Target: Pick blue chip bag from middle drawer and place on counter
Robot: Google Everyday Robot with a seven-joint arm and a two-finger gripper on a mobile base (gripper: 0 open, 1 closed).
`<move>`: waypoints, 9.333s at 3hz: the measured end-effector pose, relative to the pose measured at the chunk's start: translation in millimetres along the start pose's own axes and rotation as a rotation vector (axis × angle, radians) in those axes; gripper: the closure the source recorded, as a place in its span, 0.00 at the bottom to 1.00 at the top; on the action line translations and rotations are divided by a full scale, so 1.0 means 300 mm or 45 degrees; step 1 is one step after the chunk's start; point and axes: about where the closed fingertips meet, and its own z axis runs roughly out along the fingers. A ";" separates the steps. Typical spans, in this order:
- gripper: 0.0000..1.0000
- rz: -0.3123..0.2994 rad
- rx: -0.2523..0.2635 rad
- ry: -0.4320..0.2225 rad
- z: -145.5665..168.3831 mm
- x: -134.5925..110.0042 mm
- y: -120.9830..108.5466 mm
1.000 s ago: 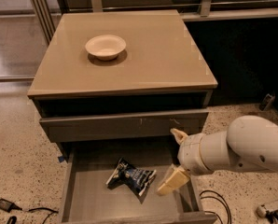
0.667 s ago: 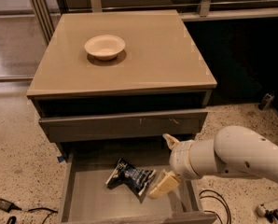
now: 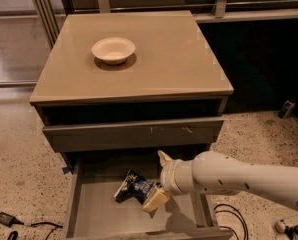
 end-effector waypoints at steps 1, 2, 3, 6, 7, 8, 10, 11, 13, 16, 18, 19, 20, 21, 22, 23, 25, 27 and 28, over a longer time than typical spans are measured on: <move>0.00 0.002 0.000 0.000 -0.003 0.002 0.001; 0.00 0.024 -0.035 0.041 0.079 0.048 0.020; 0.00 0.040 -0.073 0.073 0.170 0.109 0.034; 0.00 0.141 -0.061 0.050 0.382 0.298 0.044; 0.00 0.164 -0.037 0.009 0.507 0.328 0.031; 0.00 0.165 -0.039 0.009 0.509 0.330 0.033; 0.39 0.165 -0.039 0.009 0.509 0.330 0.033; 0.62 0.165 -0.039 0.009 0.509 0.330 0.033; 1.00 0.165 -0.039 0.009 0.509 0.330 0.033; 1.00 0.077 -0.078 -0.132 0.252 0.110 -0.112; 1.00 0.006 -0.120 -0.223 -0.041 0.001 -0.137; 1.00 -0.030 -0.159 -0.233 -0.131 -0.067 -0.129; 1.00 -0.082 -0.112 -0.186 -0.266 -0.164 -0.183; 1.00 -0.191 0.007 -0.090 -0.486 -0.336 -0.261; 1.00 -0.193 0.002 -0.088 -0.482 -0.337 -0.258; 1.00 -0.234 0.020 -0.086 -0.516 -0.385 -0.305; 1.00 -0.363 0.203 -0.094 -0.781 -0.550 -0.470; 1.00 -0.413 0.214 -0.080 -0.769 -0.583 -0.512; 1.00 -0.459 0.221 -0.066 -0.735 -0.623 -0.645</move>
Offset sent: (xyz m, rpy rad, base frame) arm -0.0016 0.0106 -0.0519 -0.0373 0.0869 -0.0074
